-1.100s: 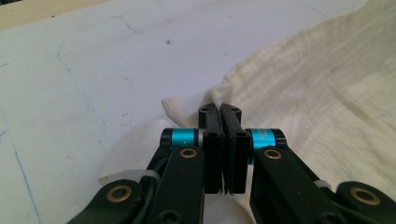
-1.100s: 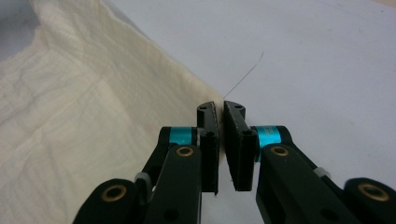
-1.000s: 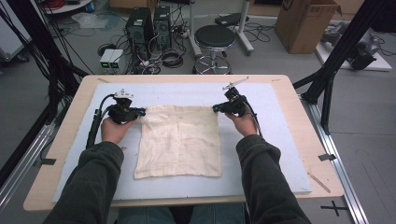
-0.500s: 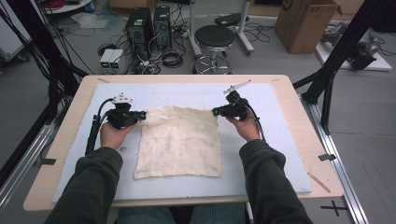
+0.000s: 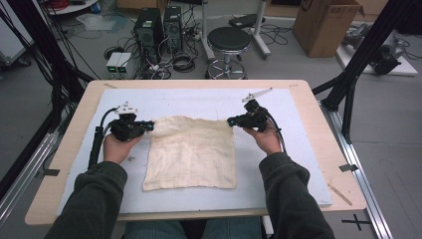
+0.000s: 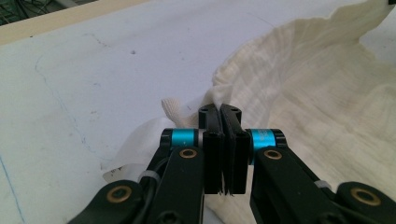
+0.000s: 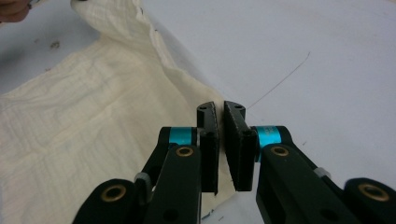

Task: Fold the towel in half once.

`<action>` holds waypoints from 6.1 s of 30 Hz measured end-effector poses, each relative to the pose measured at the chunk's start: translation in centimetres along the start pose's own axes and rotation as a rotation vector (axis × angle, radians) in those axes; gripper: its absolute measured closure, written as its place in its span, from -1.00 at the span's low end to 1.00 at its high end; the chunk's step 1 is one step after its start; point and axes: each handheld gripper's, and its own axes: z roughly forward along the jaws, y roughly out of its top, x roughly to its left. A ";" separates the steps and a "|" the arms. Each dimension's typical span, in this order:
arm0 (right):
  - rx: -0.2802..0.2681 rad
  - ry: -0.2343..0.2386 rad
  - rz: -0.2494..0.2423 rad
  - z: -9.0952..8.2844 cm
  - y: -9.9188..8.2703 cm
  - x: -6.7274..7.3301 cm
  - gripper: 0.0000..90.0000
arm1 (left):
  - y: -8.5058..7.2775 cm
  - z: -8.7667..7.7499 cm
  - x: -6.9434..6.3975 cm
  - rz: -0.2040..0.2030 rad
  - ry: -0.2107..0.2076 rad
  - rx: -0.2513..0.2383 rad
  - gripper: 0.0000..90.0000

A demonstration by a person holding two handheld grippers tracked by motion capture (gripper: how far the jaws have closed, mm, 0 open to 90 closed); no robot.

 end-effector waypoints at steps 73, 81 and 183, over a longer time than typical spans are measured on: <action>0.053 0.081 -0.109 -2.5 -6.5 6.9 0.88 | -6.4 -5.5 -6.1 0.148 -0.080 0.023 0.93; 0.055 0.090 -0.135 -2.5 -7.3 7.8 0.88 | -7.2 -6.1 -6.6 0.161 -0.094 0.035 0.93; 0.171 -0.005 -0.132 5.2 -4.5 7.7 0.92 | -5.5 0.0 -6.4 0.134 -0.019 0.153 0.79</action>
